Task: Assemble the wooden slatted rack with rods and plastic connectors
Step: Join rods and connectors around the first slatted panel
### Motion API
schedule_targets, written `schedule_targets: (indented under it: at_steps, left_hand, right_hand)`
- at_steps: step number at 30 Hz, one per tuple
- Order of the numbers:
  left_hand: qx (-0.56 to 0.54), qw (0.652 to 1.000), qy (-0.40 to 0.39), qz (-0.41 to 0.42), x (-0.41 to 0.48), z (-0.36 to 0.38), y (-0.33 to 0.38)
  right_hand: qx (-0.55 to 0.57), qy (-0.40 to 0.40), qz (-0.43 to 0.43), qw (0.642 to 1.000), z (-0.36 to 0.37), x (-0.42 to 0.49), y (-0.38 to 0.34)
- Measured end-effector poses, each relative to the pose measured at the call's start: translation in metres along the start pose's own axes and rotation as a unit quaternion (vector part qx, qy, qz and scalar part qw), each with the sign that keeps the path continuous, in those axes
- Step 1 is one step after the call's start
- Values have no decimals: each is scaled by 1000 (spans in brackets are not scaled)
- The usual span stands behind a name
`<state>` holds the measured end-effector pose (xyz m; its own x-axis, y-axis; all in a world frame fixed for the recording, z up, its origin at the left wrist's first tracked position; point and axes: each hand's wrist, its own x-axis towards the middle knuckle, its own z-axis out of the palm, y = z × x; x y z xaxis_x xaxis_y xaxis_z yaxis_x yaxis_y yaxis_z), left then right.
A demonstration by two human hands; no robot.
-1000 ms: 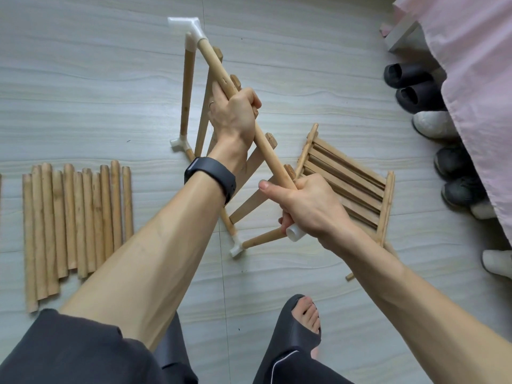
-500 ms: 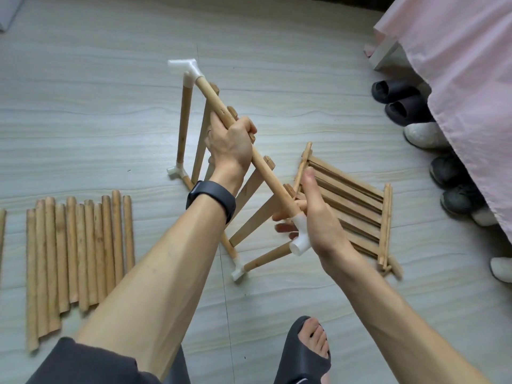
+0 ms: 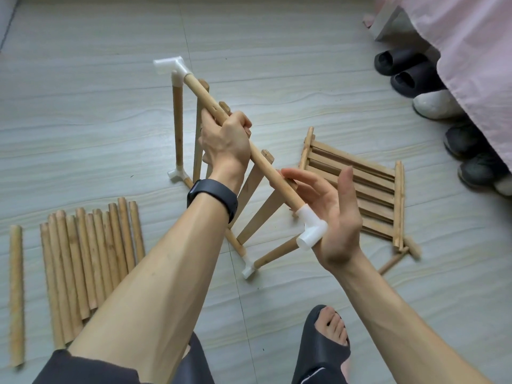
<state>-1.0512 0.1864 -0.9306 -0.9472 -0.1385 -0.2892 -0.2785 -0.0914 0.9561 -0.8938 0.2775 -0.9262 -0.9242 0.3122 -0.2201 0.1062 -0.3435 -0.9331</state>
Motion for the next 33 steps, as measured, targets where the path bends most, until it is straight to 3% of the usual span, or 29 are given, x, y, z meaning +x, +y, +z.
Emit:
schedule_targets:
  at_steps: [6, 16, 20, 23, 25, 29, 31, 33]
  left_hand:
    - [1, 1000, 25, -13, 3, 7, -12]
    - [-62, 998, 1, -10, 3, 1, -9]
    - [108, 988, -63, 85, 5, 9, -24]
    - [232, 946, -142, 178, -19, -25, -62]
    - [335, 896, -189, 221, -39, -65, -98]
    - [589, 703, -348, 193, -62, -122, -162]
    - [655, 644, -345, 192, -57, -130, -178]
    - [696, 608, -332, 190, -46, -132, -180]
  right_hand:
    - [33, 79, 6, 996, 5, 0, 2]
    - [52, 143, 13, 988, 13, 1, 8]
    - [44, 157, 31, 986, -1, 11, 4]
    - [123, 169, 85, 974, -19, 16, 5]
    - [178, 189, 106, 960, -32, 19, 14]
    - [302, 266, 192, 895, -48, 21, 56]
    - [308, 306, 243, 867, -59, 17, 89]
    - [271, 322, 300, 856, -69, 14, 119]
